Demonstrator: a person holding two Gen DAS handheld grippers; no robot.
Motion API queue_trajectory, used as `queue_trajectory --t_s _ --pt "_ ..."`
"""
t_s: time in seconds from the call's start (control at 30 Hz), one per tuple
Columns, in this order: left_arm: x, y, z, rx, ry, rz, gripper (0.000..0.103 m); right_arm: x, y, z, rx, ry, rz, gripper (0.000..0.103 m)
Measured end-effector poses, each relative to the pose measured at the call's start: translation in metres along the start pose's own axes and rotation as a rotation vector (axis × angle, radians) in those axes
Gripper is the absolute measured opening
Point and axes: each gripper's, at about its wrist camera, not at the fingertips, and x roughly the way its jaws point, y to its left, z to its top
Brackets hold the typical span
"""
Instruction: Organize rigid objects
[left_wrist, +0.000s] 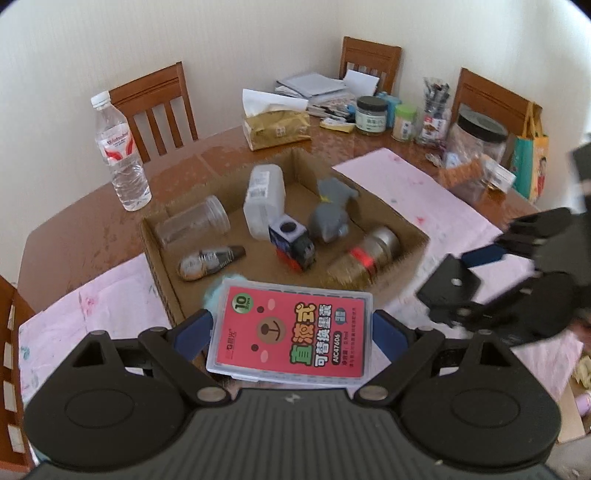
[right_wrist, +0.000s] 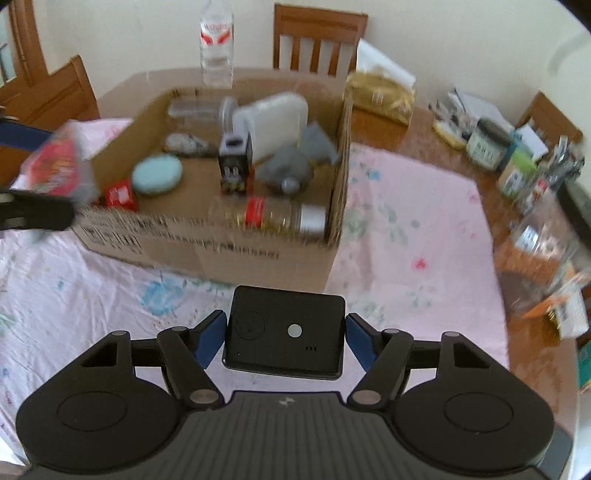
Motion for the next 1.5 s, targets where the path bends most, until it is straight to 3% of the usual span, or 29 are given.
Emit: queue_trajectory --t_s 0.3,0.53,0.77,1.07,1.17,1.23,1.3,1.5 --pt "0.047 0.013 0.006 -0.112 -0.003 0.004 0.092 -0.035 -0.003 0.021 -0.07 -0.069 0.028 0.075" --pt "0.047 0.021 -0.002 -0.209 -0.063 0.037 0.097 -0.037 0.004 0.034 -0.106 -0.093 0.049 0.075" --pt "0.003 0.031 -0.023 -0.224 -0.15 0.228 0.102 -0.027 0.021 0.058 -0.15 -0.118 0.097 0.075" --pt "-0.028 0.047 -0.05 -0.336 -0.143 0.326 0.102 0.021 0.057 0.093 -0.17 -0.094 0.201 0.075" --pt "-0.035 0.05 -0.056 -0.361 -0.141 0.344 0.102 0.034 0.064 0.097 -0.165 -0.076 0.185 0.082" --pt "-0.04 0.051 -0.058 -0.371 -0.143 0.349 0.102 0.033 0.065 0.097 -0.151 -0.082 0.163 0.097" --pt "-0.044 0.052 -0.057 -0.379 -0.131 0.358 0.102 0.025 0.064 0.097 -0.126 -0.086 0.145 0.103" --pt "-0.05 0.05 -0.044 -0.43 -0.065 0.374 0.102 -0.001 0.06 0.099 -0.073 -0.035 0.021 0.103"
